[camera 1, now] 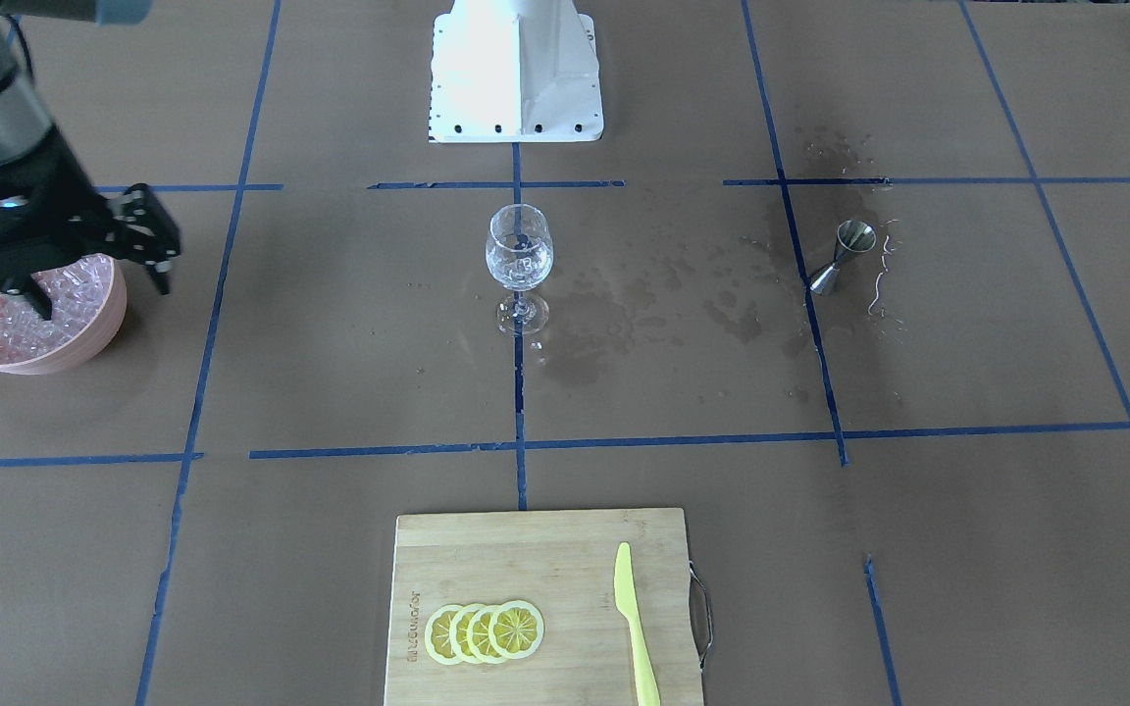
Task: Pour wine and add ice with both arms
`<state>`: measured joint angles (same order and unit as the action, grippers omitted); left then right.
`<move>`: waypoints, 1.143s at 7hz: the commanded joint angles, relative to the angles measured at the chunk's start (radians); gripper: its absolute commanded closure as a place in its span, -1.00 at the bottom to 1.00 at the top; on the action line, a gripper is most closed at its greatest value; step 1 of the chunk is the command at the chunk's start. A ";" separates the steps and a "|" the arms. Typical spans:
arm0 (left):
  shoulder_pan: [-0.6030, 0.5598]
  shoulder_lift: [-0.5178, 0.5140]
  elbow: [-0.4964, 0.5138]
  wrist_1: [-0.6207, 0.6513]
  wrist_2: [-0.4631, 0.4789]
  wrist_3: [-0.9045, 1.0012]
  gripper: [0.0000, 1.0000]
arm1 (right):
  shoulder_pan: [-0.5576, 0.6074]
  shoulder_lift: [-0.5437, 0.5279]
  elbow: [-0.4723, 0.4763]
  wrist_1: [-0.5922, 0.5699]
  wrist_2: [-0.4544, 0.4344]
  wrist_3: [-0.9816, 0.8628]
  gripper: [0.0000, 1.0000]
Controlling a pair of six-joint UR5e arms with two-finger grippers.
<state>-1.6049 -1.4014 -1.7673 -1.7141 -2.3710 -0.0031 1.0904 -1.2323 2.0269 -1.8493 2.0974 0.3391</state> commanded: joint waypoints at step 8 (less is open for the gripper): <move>0.014 0.002 0.005 0.007 0.006 0.000 -1.00 | 0.470 -0.558 -0.212 0.176 0.122 -0.467 -1.00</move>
<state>-1.5992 -1.3995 -1.7624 -1.7117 -2.3654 -0.0031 1.5507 -1.7886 1.8191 -1.6737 2.2166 -0.1343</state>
